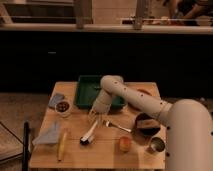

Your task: Place brush in table surface

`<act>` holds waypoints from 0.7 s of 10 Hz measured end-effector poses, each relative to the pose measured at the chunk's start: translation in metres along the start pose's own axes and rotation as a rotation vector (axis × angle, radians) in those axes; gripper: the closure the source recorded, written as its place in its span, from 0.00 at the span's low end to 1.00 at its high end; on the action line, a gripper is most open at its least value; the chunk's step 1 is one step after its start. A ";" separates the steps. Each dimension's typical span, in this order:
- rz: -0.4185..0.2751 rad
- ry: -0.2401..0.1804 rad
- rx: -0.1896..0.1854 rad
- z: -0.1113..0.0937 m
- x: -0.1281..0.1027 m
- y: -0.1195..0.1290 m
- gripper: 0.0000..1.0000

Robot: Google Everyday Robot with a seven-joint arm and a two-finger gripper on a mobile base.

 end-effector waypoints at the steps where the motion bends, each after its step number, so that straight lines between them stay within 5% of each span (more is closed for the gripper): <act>1: 0.002 0.006 0.001 -0.002 0.000 0.000 0.20; 7: 0.030 0.042 0.022 -0.022 0.001 0.007 0.20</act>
